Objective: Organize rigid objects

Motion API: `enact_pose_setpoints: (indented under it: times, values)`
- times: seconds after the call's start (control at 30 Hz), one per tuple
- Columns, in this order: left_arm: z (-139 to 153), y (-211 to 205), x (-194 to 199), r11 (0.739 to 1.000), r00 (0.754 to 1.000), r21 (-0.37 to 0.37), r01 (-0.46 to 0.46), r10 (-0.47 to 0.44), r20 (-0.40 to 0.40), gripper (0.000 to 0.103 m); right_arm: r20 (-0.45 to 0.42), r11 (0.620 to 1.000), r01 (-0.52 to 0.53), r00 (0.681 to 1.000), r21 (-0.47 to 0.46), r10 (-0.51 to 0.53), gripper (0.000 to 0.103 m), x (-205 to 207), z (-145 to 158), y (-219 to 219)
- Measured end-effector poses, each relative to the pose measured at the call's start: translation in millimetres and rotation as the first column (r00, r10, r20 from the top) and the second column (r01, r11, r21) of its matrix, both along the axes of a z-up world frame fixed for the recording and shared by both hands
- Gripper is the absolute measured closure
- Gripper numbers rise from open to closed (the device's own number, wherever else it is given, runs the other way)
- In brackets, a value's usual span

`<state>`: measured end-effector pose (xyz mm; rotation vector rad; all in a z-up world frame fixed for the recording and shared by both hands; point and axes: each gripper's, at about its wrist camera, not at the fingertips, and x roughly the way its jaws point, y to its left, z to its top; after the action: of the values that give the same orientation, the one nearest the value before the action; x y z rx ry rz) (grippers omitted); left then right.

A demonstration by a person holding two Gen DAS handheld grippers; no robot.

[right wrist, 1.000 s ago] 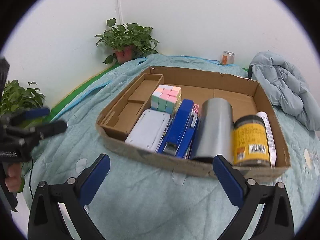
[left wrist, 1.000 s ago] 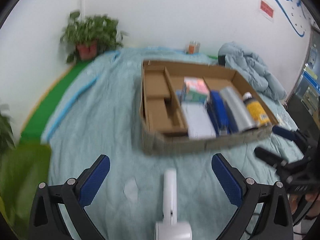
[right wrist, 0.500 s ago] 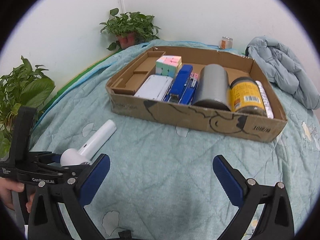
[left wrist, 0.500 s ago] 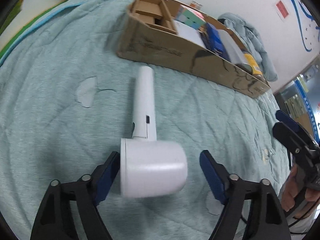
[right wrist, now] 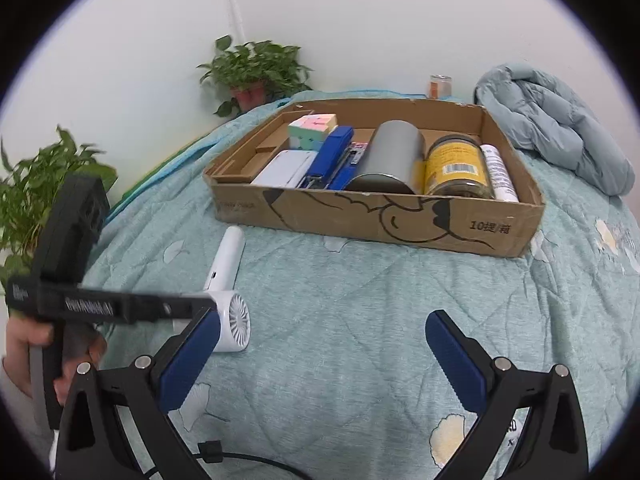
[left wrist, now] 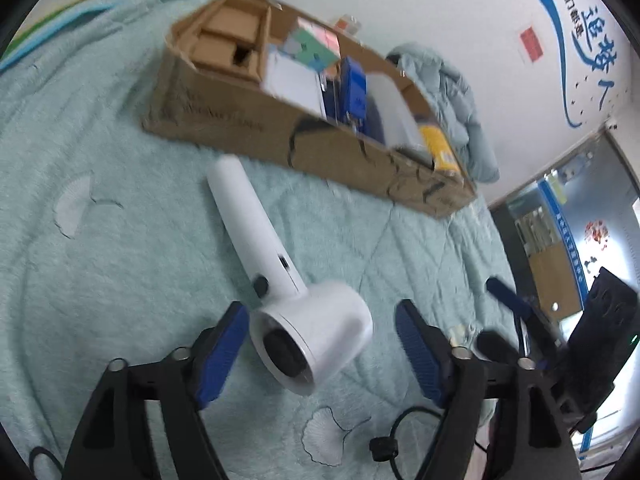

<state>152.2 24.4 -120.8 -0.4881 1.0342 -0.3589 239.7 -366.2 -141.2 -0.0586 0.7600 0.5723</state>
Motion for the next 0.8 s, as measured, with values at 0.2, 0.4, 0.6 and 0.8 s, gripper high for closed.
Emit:
enact_pose_setpoints:
  times: [0.2,0.4,0.6,0.8]
  values:
    - [0,43,26,0.995,0.995,-0.042,-0.09,0.088,-0.036,0.01,-0.02,0.994,-0.111,0.994,-0.017,0.11,0.001,-10,-20,51]
    - [-27,32,64,0.994,0.992,-0.105,-0.025,0.012,-0.123,0.018,-0.011,0.994,-0.104,0.995,-0.035,0.104,0.002,-22,-38,90]
    - [-39,24,77,0.994,0.99,-0.109,-0.007,-0.008,-0.139,0.033,-0.033,0.994,-0.089,0.996,-0.058,0.087,0.018,-19,-47,96]
    - [-45,14,81,0.995,0.987,-0.098,0.009,-0.025,-0.161,0.052,-0.084,0.991,-0.115,0.991,-0.072,0.108,0.041,-12,-58,109]
